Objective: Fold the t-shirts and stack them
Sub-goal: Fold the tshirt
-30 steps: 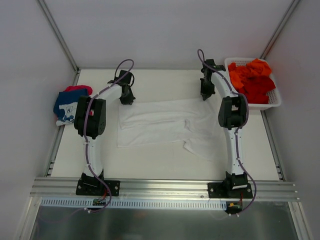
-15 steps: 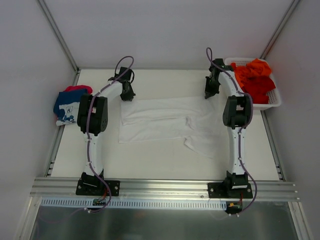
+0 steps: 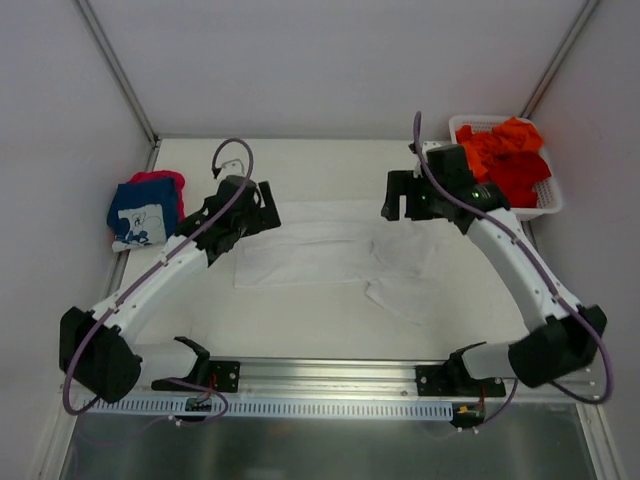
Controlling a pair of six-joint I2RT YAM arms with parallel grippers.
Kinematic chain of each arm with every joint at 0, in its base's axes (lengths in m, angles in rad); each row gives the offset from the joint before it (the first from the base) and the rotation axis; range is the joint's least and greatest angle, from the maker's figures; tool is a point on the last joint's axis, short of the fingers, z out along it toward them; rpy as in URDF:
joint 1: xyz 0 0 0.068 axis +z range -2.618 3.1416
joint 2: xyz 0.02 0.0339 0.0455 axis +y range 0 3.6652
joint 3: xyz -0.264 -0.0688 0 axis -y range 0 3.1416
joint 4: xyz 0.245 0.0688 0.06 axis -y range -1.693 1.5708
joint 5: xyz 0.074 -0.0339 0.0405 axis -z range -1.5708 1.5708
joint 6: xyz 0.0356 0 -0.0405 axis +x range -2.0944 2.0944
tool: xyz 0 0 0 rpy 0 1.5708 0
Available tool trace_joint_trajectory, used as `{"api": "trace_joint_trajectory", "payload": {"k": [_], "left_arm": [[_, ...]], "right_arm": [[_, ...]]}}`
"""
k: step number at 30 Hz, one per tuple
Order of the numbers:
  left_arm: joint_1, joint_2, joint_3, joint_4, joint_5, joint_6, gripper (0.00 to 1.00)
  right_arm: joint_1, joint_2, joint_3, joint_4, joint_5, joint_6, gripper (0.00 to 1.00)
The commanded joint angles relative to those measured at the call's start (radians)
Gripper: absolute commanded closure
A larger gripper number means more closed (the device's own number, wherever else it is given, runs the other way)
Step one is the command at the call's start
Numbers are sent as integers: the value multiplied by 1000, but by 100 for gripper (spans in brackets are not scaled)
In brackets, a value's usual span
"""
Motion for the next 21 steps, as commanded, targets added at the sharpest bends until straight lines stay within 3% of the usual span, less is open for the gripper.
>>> {"api": "trace_joint_trajectory", "payload": {"k": [1, 10, 15, 21], "left_arm": [[6, -84, -173, -22, -73, -66, 1], [0, -146, -436, 10, -56, -113, 1], [2, -137, -502, 76, -44, -113, 1], [0, -89, -476, 82, 19, -116, 1]], "right_arm": [[31, -137, -167, -8, 81, 66, 12], [189, -443, -555, 19, 206, 265, 14], [212, -497, -614, -8, 246, 308, 14], [261, -503, -644, -67, 323, 362, 14]]}}
